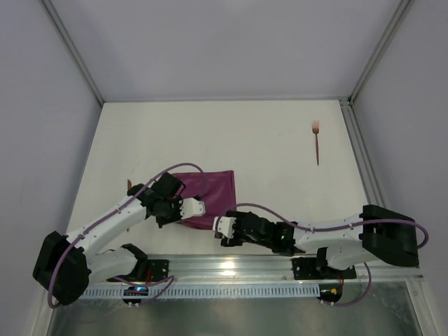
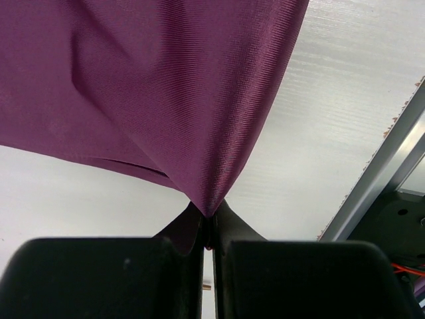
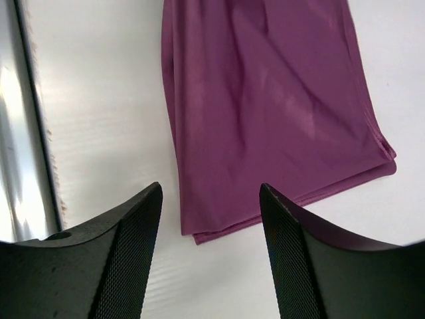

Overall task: Fold the napkin into a case and place the utensils inside
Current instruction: Move the lower triangle-folded napkin to the center of the board.

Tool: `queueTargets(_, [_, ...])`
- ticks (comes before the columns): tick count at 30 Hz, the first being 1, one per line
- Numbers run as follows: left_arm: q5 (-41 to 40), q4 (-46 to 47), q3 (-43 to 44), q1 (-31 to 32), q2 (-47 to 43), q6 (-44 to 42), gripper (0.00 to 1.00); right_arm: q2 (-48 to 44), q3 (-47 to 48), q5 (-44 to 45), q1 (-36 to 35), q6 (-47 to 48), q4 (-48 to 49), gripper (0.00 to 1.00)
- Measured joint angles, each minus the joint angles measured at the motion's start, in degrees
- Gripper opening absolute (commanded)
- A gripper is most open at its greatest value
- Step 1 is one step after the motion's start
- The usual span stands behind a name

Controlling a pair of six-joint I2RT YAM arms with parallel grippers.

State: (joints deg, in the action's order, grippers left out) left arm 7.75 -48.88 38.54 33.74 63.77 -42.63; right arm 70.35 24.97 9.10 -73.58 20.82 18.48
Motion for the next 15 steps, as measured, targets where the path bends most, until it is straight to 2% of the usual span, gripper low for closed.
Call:
queueTargets(3, [0.2,-0.9,0.4,0.0,0.5,-0.4,0.0,6.2,-0.1,2.7,-0.6,4.8,2.2,0.65])
queueTargets(7, [0.6,-2.0,0.7,0.0,1.2,-1.4,0.0,9.6,-0.1,3.9,-0.6,8.2,3.7,0.65])
queueTargets(13, [0.7,-2.9,0.8,0.0,1.4,-1.8,0.0,8.5,0.1,2.7,-0.5,12.0,-2.7,0.64])
queueTargets(15, [0.8,-2.9,0.8,0.0,1.6,-1.8,0.06,6.3,0.3,1.5,0.5,12.0,-5.7,0.63])
